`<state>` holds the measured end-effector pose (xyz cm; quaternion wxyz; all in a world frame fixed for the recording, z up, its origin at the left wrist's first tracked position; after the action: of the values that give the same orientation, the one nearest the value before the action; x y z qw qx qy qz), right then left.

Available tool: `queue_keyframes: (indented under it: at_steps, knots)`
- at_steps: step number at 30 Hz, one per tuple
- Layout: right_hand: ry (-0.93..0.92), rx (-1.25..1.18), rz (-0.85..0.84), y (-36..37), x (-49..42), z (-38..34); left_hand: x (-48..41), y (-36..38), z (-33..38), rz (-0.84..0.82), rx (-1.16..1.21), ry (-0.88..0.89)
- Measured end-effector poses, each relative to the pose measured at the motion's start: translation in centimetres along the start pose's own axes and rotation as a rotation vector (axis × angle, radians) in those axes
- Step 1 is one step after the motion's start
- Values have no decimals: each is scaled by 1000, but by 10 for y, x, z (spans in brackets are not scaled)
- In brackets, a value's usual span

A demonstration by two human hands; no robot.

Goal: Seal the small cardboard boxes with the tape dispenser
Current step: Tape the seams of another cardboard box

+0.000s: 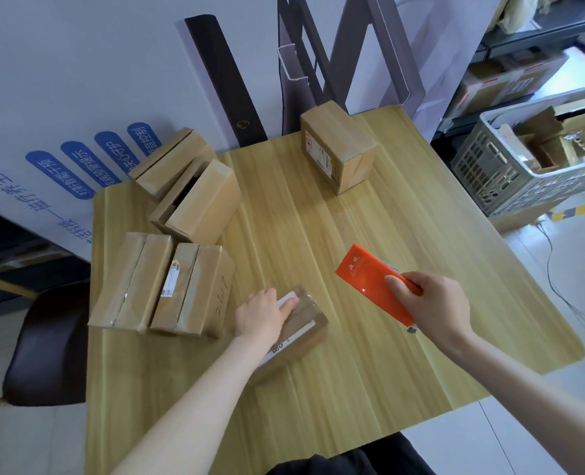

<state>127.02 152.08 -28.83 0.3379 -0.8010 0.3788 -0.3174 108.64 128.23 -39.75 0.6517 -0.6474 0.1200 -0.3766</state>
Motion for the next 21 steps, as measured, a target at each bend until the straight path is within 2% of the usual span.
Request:
queue_keyframes:
  at_steps: [3, 5, 8, 10, 13, 18, 21]
  knots:
    - [-38, 7, -49, 9, 2, -6, 18, 0, -28, -6, 61, -205]
    - [-59, 2, -71, 15, 2, -10, 24, -2, -29, 48, 136, -260]
    - [-70, 20, -86, 21, 1, -17, 30, -4, -3, 166, 285, -222]
    - [-71, 14, -99, 23, 1, -19, 37, 7, 21, 157, 342, -164]
    - [-79, -5, -112, 21, 1, -23, 51, 20, 41, 125, 285, -114]
    - [-71, -15, -120, 19, -4, -23, 28, 6, 39, 181, 311, -135]
    - [-89, -36, -120, 14, -5, -27, 5, -7, 35, 160, 384, -165]
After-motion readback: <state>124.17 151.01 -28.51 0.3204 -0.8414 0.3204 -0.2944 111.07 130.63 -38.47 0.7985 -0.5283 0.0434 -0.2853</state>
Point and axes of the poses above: each hand's wrist, its own x-axis away from the middle knuckle, its own y-axis out of the palm, z = x × y, the point moved 10 cm from there along -x, towards the middle knuckle, and after that the axes turned 12 degrees about y, right-handed, at the moved point
